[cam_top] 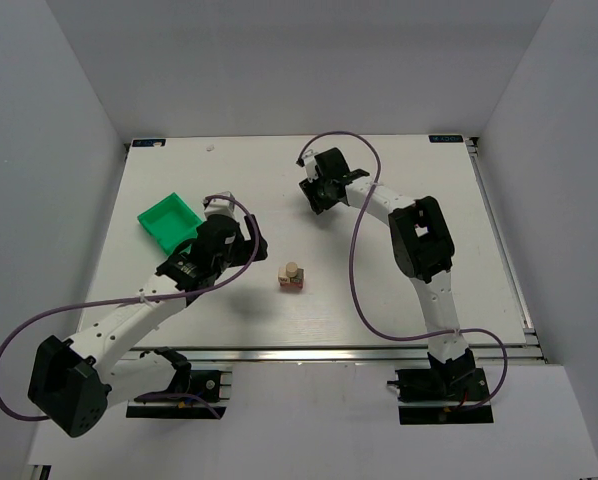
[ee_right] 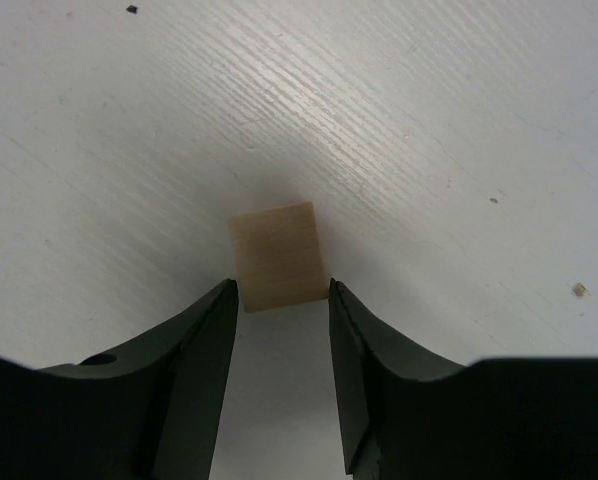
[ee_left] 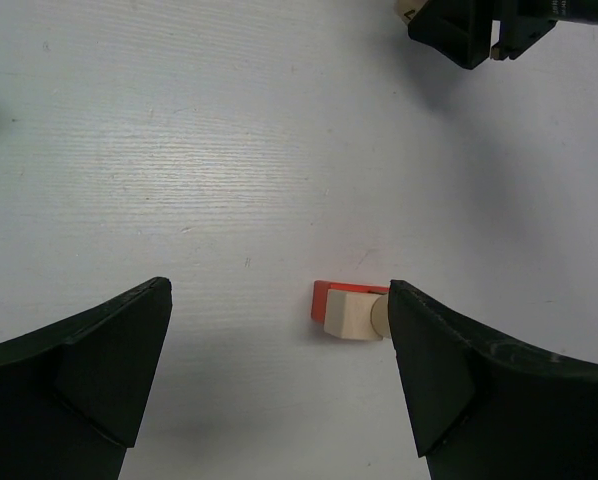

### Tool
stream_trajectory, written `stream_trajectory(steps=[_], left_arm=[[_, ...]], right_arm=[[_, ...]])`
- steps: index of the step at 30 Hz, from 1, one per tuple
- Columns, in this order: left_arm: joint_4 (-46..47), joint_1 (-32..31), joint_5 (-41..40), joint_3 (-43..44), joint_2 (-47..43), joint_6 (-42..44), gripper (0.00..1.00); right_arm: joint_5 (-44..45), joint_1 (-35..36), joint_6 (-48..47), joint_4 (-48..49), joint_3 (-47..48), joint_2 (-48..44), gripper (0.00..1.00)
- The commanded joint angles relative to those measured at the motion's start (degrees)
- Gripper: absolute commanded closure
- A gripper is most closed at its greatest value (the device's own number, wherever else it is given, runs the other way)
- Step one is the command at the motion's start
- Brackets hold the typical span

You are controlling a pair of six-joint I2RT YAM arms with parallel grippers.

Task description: Build the wood block tower

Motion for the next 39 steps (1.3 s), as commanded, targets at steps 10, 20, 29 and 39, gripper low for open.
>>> stream_trajectory(steps=[10, 20, 29, 39], left_arm=[[0.77, -0.01, -0.07, 1.17, 1.70, 1.42, 0.02], [2.87, 0.07, 0.54, 0.90, 2.67, 2.90, 0.02], [13.41, -0.72, 32.71, -3.31, -2.24, 24.95, 0.02], [21.00, -0.28, 54.86, -7.81, -7.97, 36.03, 0.02]], right_arm=[[-4.63, -0.33, -1.21, 2.53, 0.18, -0.42, 0.46], [-9.89, -0.68, -3.93, 2.52, -4.02, -5.06, 0.88], [-28.86, -0.68, -8.15, -3.60, -21.42, -29.38, 0.89], [-50.31, 1.68, -19.30, -15.66, -34.35, -44.17, 0.88]])
